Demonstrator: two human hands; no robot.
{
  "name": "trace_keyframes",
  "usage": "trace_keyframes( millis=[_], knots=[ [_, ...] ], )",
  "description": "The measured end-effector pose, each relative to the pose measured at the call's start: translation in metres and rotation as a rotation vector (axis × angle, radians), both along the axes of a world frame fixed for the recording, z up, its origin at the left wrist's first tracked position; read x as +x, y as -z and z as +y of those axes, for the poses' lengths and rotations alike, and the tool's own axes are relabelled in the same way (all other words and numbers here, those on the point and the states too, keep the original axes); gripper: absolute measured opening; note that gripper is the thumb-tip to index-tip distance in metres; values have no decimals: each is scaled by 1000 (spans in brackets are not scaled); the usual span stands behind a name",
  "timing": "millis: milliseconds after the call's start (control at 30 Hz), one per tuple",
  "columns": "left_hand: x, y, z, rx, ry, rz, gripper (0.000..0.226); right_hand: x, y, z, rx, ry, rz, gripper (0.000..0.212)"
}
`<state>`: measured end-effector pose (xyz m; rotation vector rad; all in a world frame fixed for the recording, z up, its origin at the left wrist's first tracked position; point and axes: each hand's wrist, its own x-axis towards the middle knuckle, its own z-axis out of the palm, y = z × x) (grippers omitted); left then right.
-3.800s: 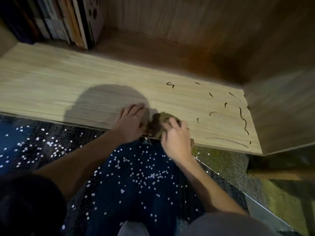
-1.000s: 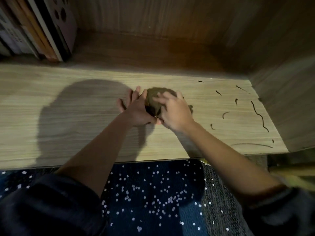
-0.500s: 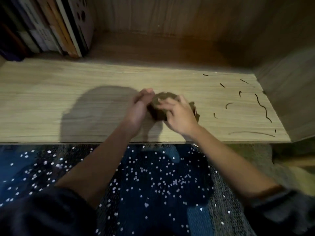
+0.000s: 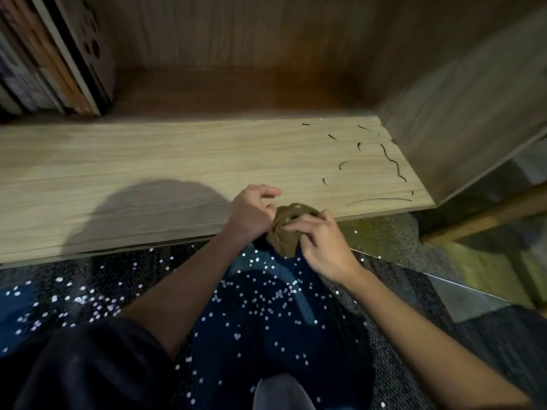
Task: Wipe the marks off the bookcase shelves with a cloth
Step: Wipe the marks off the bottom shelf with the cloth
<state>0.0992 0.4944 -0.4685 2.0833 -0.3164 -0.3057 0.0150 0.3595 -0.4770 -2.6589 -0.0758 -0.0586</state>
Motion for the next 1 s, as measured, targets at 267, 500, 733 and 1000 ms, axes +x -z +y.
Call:
trace_keyframes(
  millis=[267, 500, 733, 1000],
  knots=[
    [-1, 4, -42, 365, 121, -45, 47, -19, 1, -51, -82, 301, -88, 50],
    [8, 11, -61, 495, 181, -97, 58, -1, 3, -87, -212, 553, 11, 50],
    [14, 13, -73, 578, 234, -28, 73, 4, 3, -93, -206, 514, 27, 48],
    [10, 19, -72, 579, 255, -58, 75, -6, 4, -83, -155, 397, 62, 58]
  ],
)
